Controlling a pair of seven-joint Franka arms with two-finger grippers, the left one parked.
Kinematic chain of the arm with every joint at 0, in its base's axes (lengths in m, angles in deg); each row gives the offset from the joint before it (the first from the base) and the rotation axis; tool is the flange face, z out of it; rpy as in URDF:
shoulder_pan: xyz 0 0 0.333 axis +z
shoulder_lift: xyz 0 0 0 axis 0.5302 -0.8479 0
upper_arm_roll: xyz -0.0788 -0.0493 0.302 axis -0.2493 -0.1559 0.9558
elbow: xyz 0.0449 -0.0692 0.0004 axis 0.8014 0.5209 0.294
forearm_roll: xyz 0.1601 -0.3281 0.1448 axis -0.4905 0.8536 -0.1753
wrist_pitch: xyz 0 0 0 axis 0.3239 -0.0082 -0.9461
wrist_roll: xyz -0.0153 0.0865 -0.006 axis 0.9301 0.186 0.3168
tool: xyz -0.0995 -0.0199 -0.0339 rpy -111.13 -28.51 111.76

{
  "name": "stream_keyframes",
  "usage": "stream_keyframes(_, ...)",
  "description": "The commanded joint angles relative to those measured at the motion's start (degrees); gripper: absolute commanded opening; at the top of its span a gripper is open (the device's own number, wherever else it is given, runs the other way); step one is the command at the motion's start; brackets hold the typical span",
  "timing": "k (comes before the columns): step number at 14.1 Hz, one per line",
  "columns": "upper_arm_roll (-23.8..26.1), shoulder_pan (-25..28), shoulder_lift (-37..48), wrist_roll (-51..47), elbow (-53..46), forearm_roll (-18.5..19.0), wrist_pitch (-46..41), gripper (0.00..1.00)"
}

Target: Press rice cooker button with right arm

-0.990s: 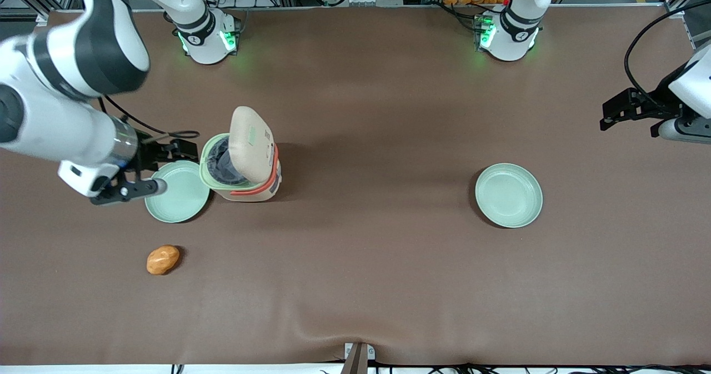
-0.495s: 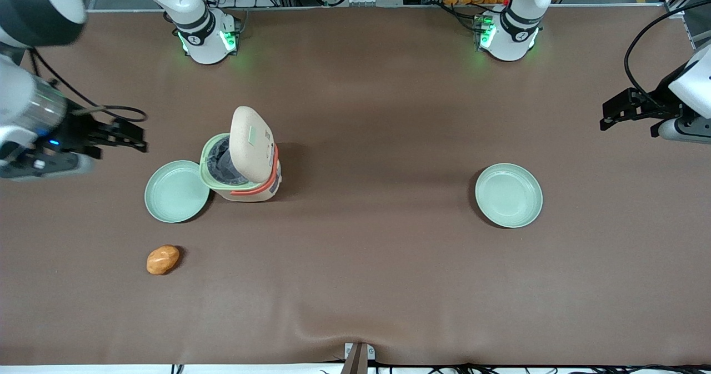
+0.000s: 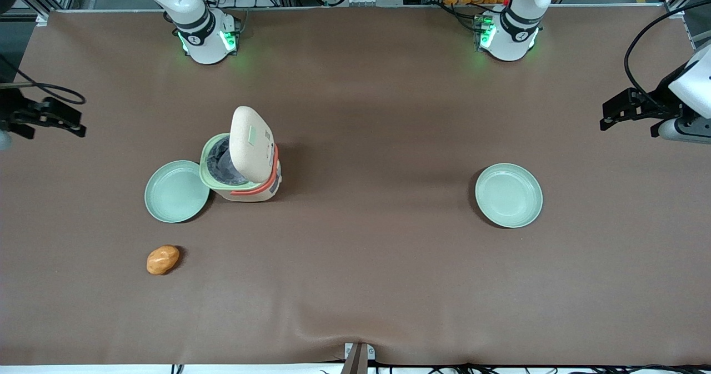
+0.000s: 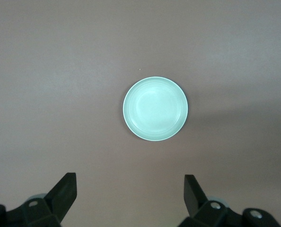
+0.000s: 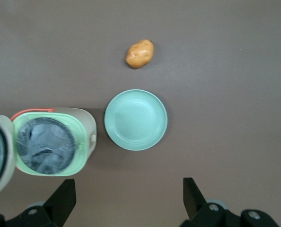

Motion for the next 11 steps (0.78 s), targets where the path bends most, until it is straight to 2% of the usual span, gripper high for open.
stream_keyframes(1, -0.29, -0.28, 1.35, 2.06, 1.11, 1.33, -1.40, 1.00)
stream_keyframes(6, 0.06, 0.51, 1.44, 1.36, 0.58, 0.36, -6.41, 1.00)
stream_keyframes(11, 0.06, 0.69, 1.53, 0.83, 0.49, 0.27, -6.77, 1.00)
